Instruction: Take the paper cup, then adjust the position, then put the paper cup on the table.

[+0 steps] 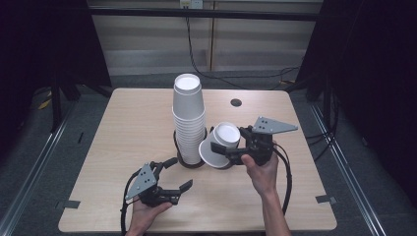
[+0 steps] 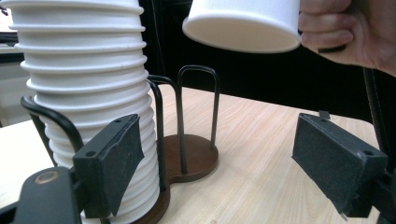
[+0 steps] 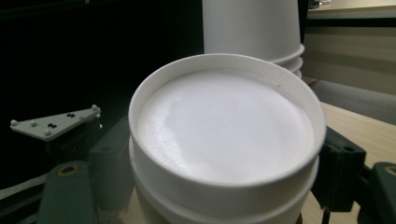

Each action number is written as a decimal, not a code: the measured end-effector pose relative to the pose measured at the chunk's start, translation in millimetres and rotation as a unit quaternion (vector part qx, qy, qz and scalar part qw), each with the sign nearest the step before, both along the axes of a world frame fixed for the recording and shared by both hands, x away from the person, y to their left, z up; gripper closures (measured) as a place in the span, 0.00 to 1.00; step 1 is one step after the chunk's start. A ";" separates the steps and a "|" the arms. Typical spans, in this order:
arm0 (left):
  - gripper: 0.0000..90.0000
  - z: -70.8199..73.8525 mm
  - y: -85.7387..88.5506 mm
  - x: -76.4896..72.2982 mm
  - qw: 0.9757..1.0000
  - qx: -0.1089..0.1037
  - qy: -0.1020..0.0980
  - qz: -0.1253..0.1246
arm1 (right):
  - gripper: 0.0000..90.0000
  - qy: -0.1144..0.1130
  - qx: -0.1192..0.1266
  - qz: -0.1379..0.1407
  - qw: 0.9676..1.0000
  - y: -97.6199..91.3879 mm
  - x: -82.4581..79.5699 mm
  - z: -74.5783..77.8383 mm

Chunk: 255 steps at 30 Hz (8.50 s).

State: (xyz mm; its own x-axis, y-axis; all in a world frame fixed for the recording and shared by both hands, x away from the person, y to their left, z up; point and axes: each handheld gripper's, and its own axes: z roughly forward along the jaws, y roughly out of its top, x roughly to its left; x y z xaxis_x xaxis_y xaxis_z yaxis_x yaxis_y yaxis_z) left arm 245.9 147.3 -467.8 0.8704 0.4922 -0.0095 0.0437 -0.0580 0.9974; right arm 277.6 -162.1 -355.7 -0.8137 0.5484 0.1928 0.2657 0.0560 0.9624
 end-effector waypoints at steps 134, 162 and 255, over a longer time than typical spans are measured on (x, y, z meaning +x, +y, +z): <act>0.18 26.7 -28.4 32.4 0.942 0.306 0.066 -0.120 | 0.20 0.064 -0.201 0.164 0.964 21.5 -8.3 -64.7; 0.18 25.9 -46.7 23.6 0.907 0.389 0.062 -0.152 | 0.20 0.157 -0.297 0.222 0.915 32.5 -1.4 -78.1; 0.16 29.6 -36.6 13.2 0.934 0.305 0.012 -0.188 | 0.27 0.166 -0.352 0.272 0.880 62.1 10.6 -65.7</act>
